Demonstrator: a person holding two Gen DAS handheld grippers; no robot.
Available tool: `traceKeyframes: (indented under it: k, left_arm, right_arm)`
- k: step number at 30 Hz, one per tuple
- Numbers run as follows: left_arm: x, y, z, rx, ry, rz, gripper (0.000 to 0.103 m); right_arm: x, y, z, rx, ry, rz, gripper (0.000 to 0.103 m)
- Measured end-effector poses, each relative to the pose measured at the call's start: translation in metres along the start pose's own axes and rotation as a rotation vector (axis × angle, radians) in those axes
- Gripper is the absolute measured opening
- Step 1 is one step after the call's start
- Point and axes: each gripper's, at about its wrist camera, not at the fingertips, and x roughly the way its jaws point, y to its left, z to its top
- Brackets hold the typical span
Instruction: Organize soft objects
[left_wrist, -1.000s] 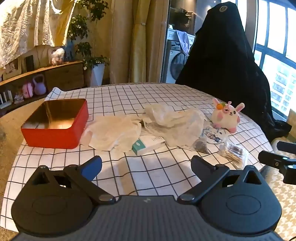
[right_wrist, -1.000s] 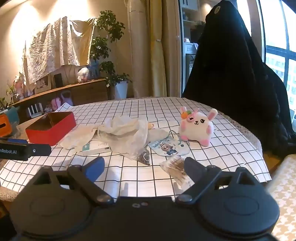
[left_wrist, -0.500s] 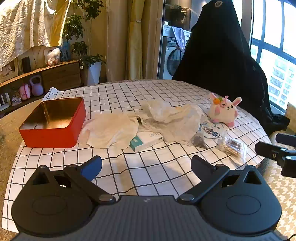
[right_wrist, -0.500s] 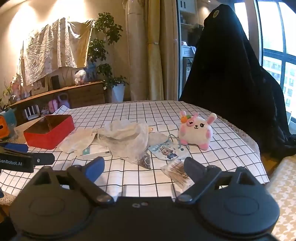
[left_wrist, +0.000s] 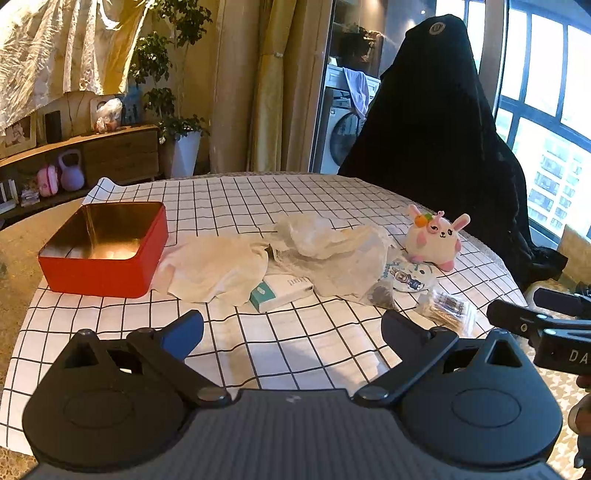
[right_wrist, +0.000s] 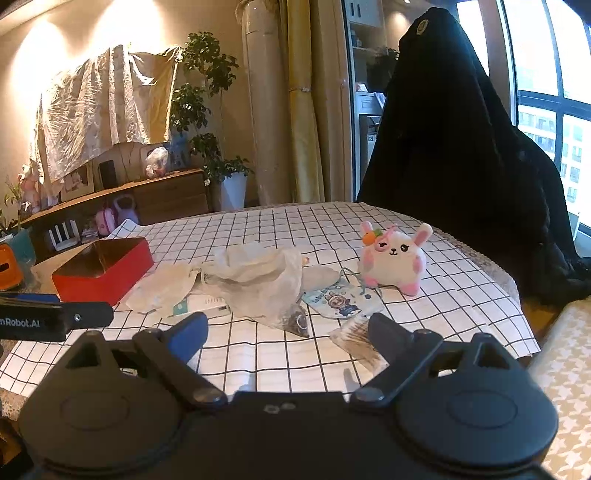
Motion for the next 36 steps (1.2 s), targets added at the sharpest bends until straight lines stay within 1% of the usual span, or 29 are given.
traceKeyframes:
  k: [4,11,16,24,36]
  left_arm:
    - [-0.003,0.001,0.001,-0.008,-0.010,0.003,0.103]
    - [-0.011,0.002,0.000,-0.018,-0.013,-0.018,0.103]
    - [-0.015,0.000,0.000,-0.031,0.014,-0.038,0.103]
    - [-0.026,-0.005,0.000,-0.015,-0.049,-0.018,0.103]
    - [-0.031,-0.014,-0.002,0.034,-0.076,-0.033,0.103]
  right_arm:
    - [0.000,0.004,-0.001,0.000,-0.003,-0.005,0.093]
    - [-0.004,0.006,0.000,0.000,-0.026,-0.020,0.093]
    - [-0.009,0.006,0.000,0.006,-0.037,-0.023,0.093]
    - [-0.016,0.004,0.001,0.013,-0.050,-0.028,0.093]
    - [-0.024,0.016,0.007,-0.021,-0.078,-0.026,0.093]
